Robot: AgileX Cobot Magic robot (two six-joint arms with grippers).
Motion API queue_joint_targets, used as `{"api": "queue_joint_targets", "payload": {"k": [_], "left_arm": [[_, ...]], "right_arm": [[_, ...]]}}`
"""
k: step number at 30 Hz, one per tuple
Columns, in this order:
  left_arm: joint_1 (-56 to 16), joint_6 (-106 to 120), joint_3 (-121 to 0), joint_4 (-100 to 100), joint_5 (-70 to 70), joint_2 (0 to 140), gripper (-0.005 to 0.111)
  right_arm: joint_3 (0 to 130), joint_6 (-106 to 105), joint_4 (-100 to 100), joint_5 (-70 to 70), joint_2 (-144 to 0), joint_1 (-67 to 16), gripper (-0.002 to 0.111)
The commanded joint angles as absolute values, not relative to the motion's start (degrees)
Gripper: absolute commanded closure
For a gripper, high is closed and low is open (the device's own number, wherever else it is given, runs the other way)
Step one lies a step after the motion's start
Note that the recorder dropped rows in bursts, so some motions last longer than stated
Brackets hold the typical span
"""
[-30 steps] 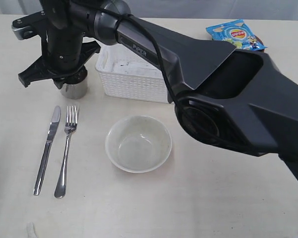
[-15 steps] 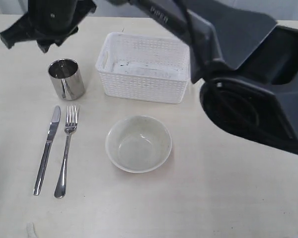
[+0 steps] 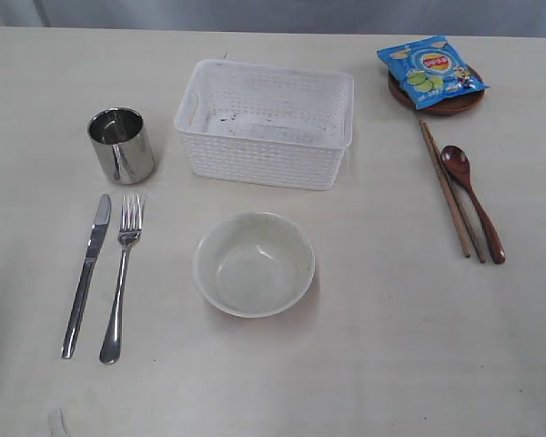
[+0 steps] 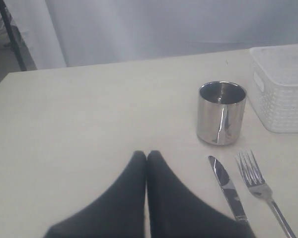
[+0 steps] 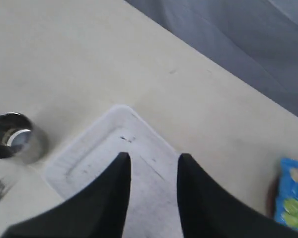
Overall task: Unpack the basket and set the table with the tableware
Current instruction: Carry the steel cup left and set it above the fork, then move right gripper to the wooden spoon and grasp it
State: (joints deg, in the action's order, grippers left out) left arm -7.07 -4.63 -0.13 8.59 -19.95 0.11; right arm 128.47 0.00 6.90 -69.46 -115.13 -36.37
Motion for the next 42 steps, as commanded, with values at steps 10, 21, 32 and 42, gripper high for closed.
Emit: {"api": "queue_joint_targets", "payload": {"k": [10,21,32,42], "left_arm": [[-7.4,-4.8,0.0,8.6,-19.9,0.0,0.107],[-7.4,-4.8,0.0,8.6,-19.9,0.0,0.107],[-7.4,-4.8,0.0,8.6,-19.9,0.0,0.107],[-7.4,-4.8,0.0,8.6,-19.9,0.0,0.107]], "right_arm": [[91.5,4.1,3.5,-61.6,-105.0,-6.4,0.077],[66.5,3.2,3.2,-42.6,-108.2,-2.1,0.077],[64.4,2.5,1.2,-42.0,-109.1,-3.1,0.077],[61.8,2.2,1.5,-38.9,-111.4,-3.9,0.077]]}}
